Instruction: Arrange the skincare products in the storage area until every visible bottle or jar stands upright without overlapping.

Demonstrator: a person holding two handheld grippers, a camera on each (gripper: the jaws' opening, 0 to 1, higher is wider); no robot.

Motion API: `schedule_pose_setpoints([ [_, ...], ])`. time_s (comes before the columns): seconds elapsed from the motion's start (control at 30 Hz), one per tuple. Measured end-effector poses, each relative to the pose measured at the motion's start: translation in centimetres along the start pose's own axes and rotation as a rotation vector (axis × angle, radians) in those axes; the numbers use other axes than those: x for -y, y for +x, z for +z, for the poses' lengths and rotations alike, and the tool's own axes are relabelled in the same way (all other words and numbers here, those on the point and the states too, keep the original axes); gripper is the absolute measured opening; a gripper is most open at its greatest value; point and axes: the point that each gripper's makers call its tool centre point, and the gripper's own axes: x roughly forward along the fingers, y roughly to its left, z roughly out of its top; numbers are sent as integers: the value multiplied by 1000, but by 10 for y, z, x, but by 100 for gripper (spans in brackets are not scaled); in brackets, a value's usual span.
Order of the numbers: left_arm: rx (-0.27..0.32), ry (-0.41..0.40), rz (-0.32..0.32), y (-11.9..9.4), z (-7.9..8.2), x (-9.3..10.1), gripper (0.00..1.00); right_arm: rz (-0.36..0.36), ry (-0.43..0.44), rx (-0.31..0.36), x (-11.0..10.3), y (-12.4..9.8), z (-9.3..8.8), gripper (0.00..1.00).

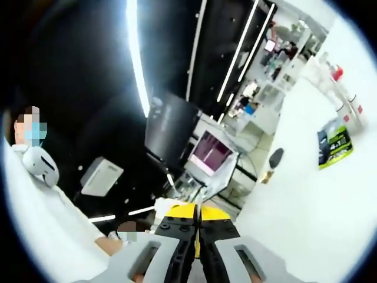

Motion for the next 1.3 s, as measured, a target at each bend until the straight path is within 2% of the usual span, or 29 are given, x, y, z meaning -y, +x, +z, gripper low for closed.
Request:
schedule_pose_setpoints([
  [0.07, -14, -13, 8, -1, -1, -3, 0, -7, 3, 5, 4, -2, 3, 0],
  [0.13, -10, -7, 17, -2, 2, -6, 0, -10, 10, 30, 6, -4, 12, 0],
  [0.2, -2, 7, 12, -2, 8, -4, 0, -8, 9, 23, 7, -4, 15, 0],
  [0.3, 3, 5, 11, 0, 14, -5, 0, 8, 27, -17, 6, 1, 8, 0],
  [0.4, 8, 2, 7, 2, 18, -7, 0, -6, 21, -41, 11, 4, 1, 0],
  [0.5, 12, -25, 6, 2, 20, -11, 0, 23, 84, 17, 10, 3, 11, 0],
  [0.6, 31, -16, 24, -2, 26, -17, 0, -2, 77, 30, 15, 0, 19, 0],
  [0.67, 58, -9, 10, -8, 33, -15, 0, 5, 93, 40, 16, -3, 26, 0],
  [0.7, 83, -5, 9, -11, 38, -15, 2, 8, 98, 42, 16, -4, 28, 0],
  [0.8, 77, 7, 3, -13, 41, -17, 9, 22, 126, 47, 16, -4, 29, 0],
  [0.87, 66, 4, -23, -8, 41, -14, 16, 20, 134, 46, 18, -3, 28, 0],
  [0.93, 40, 31, -15, -4, 39, -16, 21, 33, 154, 46, 16, -1, 27, 0],
  [1.0, 26, 43, 17, -1, 39, -26, 21, 40, 165, 52, 15, 0, 27, 0],
  [1.1, 28, 31, 28, -1, 40, -32, 21, 31, 161, 46, 16, 1, 27, 0],
  [1.17, 60, 11, -5, 0, 45, -27, 21, 36, 165, 38, 16, 1, 27, 0],
  [1.23, 63, 0, -27, 1, 45, -23, 20, 37, 165, 25, 16, 2, 26, 0],
  [1.3, 47, 11, -34, 3, 42, -22, 11, 30, 163, 20, 18, 3, 25, 0],
])
